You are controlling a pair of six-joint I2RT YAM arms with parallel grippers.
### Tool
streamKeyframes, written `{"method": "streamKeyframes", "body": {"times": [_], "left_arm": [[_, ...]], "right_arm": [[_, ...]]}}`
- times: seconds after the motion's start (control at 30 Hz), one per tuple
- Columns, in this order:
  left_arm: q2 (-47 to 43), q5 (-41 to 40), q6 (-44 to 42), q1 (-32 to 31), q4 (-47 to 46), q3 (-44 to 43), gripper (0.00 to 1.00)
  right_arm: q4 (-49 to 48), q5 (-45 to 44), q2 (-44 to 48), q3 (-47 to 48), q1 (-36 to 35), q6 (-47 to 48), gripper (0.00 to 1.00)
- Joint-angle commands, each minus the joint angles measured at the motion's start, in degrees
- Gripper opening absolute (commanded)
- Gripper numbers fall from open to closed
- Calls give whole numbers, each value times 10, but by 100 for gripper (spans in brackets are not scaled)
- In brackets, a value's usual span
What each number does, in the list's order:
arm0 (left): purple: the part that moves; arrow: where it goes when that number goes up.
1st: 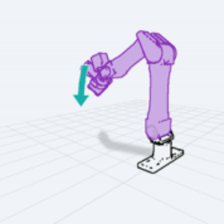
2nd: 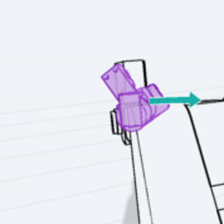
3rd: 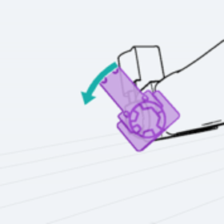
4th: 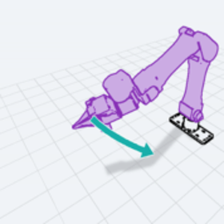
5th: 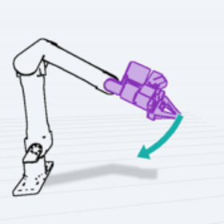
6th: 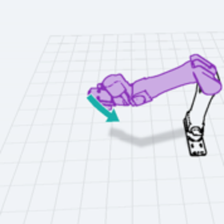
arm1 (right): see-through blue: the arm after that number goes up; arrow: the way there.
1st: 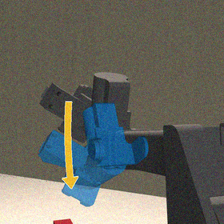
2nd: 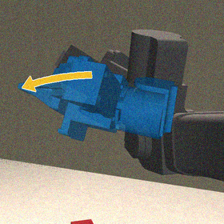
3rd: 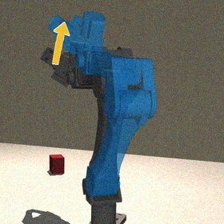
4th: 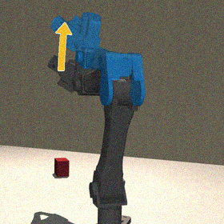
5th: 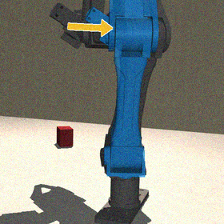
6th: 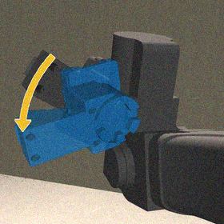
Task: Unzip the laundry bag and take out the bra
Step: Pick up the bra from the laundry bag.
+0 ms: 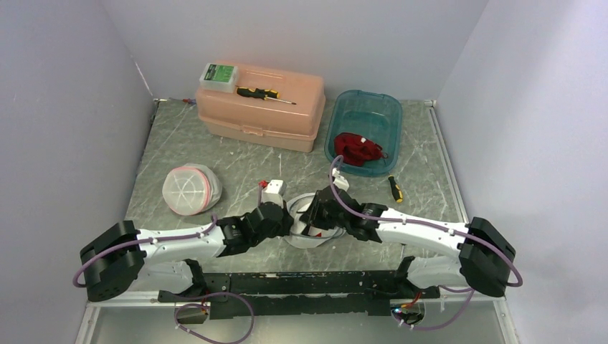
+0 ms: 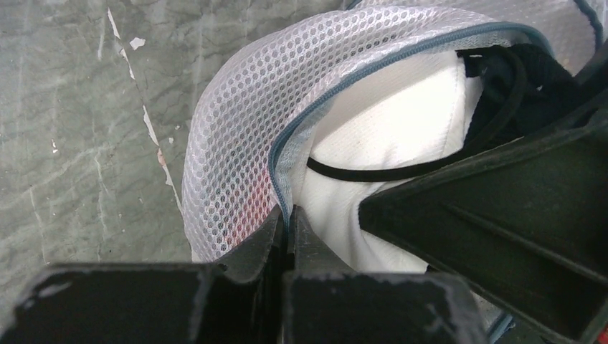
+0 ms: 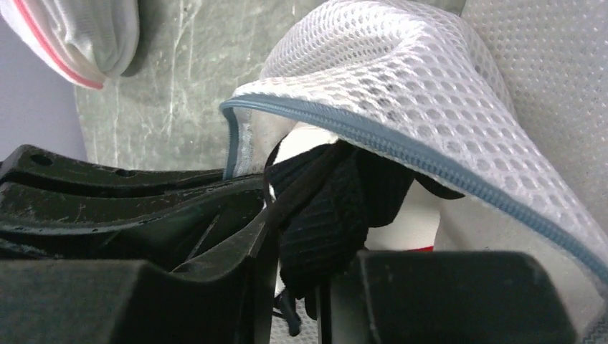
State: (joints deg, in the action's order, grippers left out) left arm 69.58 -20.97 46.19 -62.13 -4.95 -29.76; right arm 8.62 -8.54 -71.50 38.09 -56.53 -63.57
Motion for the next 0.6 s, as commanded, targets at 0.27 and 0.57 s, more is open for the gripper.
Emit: {"method": "streamKeyframes", "body": {"times": [0.27,0.57], "left_arm": [[-54,-48,7,-10,23,-6,3],[-51,-63,12,-10,34,-7,3]], "right_arm": [[-27,-11,133,-37,-1,134,0],[-126,97,212,-81,2,237,0]]}}
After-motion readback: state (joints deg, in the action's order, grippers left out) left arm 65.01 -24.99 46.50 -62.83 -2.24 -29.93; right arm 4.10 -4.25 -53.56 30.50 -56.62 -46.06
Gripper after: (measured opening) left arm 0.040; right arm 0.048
